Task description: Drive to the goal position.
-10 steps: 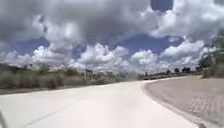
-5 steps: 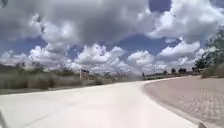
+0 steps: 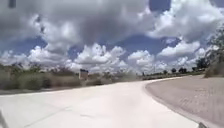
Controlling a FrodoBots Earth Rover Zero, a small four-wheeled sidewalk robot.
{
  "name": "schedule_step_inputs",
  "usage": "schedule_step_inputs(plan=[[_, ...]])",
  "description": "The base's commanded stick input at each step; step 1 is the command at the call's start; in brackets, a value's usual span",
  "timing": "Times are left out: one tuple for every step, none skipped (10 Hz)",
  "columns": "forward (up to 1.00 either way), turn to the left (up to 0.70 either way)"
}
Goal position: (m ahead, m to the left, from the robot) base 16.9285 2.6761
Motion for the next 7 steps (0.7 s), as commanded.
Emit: schedule_step_inputs(plan=[[0.85,0.0],[0.85,0.0],[0.85,0.0],[0.85,-0.13],[0.85,-0.29],[0.85,-0.34],[0.85,-0.21]])
